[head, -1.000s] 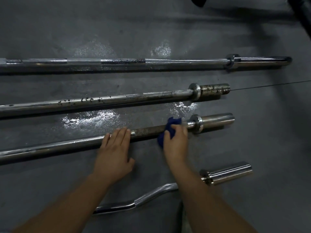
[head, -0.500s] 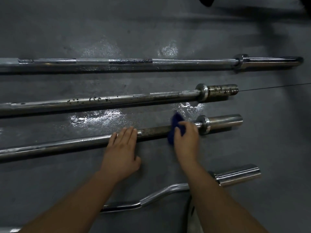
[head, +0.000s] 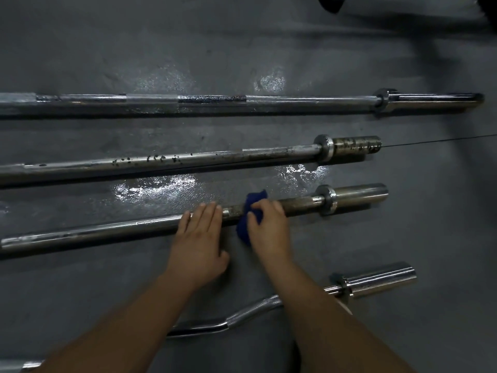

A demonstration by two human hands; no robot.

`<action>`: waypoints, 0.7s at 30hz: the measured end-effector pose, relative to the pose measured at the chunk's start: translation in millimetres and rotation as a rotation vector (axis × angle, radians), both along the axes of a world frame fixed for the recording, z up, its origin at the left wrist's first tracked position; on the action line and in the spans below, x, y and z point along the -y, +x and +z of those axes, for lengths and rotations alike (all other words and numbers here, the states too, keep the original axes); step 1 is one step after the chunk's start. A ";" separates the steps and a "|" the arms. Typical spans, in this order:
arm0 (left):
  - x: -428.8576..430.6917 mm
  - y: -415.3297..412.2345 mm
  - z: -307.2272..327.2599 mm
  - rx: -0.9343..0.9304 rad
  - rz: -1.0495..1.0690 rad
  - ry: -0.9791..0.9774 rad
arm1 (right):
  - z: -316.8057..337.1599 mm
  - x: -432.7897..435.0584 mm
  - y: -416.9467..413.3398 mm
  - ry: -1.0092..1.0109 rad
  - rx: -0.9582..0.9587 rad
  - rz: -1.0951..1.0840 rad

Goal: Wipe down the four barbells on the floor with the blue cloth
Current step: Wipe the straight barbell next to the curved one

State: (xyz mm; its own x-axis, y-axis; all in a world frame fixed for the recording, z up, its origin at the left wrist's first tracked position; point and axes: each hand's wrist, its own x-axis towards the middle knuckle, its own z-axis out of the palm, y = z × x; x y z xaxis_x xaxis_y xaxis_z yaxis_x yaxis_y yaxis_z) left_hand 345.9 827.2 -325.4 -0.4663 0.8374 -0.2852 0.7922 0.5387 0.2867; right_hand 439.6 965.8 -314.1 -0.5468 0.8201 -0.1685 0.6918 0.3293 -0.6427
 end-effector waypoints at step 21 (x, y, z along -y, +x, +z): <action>1.3 -6.7 -1.0 0.016 -0.023 0.025 | 1.8 -47.4 35.9 0.111 0.119 -0.355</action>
